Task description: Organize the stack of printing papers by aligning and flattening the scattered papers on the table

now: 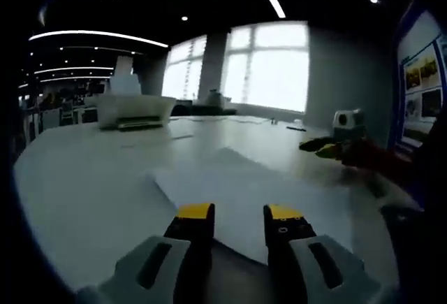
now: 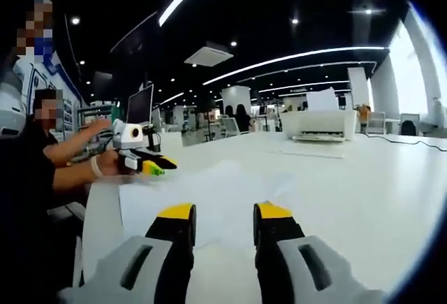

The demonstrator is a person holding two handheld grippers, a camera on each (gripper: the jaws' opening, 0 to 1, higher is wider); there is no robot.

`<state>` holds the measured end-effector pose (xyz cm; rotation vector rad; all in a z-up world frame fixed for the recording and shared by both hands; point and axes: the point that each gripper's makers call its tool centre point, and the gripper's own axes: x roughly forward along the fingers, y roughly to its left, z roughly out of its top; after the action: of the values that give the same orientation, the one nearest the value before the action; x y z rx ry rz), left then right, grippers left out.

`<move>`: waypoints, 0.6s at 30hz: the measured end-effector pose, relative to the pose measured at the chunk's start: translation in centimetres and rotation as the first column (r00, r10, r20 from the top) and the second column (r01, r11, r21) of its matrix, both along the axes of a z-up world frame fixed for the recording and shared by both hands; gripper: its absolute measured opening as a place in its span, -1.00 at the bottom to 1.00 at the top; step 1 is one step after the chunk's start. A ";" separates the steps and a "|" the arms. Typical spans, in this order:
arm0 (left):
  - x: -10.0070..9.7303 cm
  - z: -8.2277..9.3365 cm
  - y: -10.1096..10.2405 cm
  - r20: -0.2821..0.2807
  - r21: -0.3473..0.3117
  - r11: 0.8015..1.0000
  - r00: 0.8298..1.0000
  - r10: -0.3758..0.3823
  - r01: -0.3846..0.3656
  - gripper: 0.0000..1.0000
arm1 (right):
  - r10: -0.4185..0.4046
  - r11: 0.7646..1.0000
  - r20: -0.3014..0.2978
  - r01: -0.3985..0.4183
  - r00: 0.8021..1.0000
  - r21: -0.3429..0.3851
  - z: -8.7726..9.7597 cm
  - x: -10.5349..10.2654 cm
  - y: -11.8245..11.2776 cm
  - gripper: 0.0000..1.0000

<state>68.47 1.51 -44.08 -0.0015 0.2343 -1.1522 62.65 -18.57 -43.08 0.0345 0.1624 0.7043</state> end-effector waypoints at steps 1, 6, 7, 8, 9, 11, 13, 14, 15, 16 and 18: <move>-0.2 0.3 0.4 0.010 0.000 1.000 1.000 0.006 -0.006 -0.33 | -0.003 1.000 0.004 0.003 1.000 -0.003 0.1 -0.2 0.0 -0.42; -1.3 1.2 2.5 0.036 -0.003 0.999 0.999 0.032 -0.032 -0.30 | -0.014 1.000 0.012 0.014 1.000 -0.004 0.6 -0.9 -0.4 -0.39; -1.5 1.4 2.9 0.038 -0.004 0.999 0.999 0.037 -0.037 -0.30 | -0.016 1.000 0.016 0.016 1.000 -0.006 0.7 -1.1 -0.5 -0.39; -1.7 1.4 3.1 0.038 -0.003 0.999 0.998 0.041 -0.041 -0.30 | -0.017 1.000 0.018 0.017 1.000 -0.006 0.7 -1.3 -0.5 -0.39; -1.9 1.5 3.5 0.042 -0.003 0.999 0.998 0.048 -0.048 -0.29 | -0.019 1.000 0.019 0.019 1.000 -0.007 0.8 -1.5 -0.5 -0.40; -2.5 1.8 4.4 0.045 -0.006 0.998 0.997 0.060 -0.060 -0.28 | -0.021 1.000 0.026 0.021 0.999 -0.012 1.1 -2.1 -0.7 -0.40; -2.9 2.0 5.0 0.049 -0.003 0.997 0.996 0.071 -0.071 -0.27 | -0.027 1.000 0.029 0.027 0.999 -0.016 1.2 -2.4 -1.0 -0.40; -3.0 2.1 5.3 0.049 -0.004 0.997 0.996 0.077 -0.076 -0.27 | -0.031 0.999 0.031 0.032 0.999 -0.014 1.3 -2.5 -1.2 -0.40; -3.1 2.2 5.6 0.049 -0.005 0.997 0.995 0.082 -0.082 -0.26 | -0.036 0.999 0.033 0.036 0.999 -0.012 1.4 -2.6 -1.4 -0.40; -3.2 2.3 5.8 0.050 -0.007 0.996 0.995 0.088 -0.088 -0.25 | -0.039 0.999 0.033 0.039 0.999 -0.010 1.5 -2.7 -1.5 -0.39; -3.5 2.3 6.3 0.046 -0.010 0.996 0.995 0.089 -0.089 -0.23 | -0.043 0.999 0.036 0.044 0.998 -0.011 1.5 -2.9 -1.7 -0.40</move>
<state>64.92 7.78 -41.82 0.0079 0.1862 -1.0632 59.73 -20.30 -41.53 0.0147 0.1313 0.6603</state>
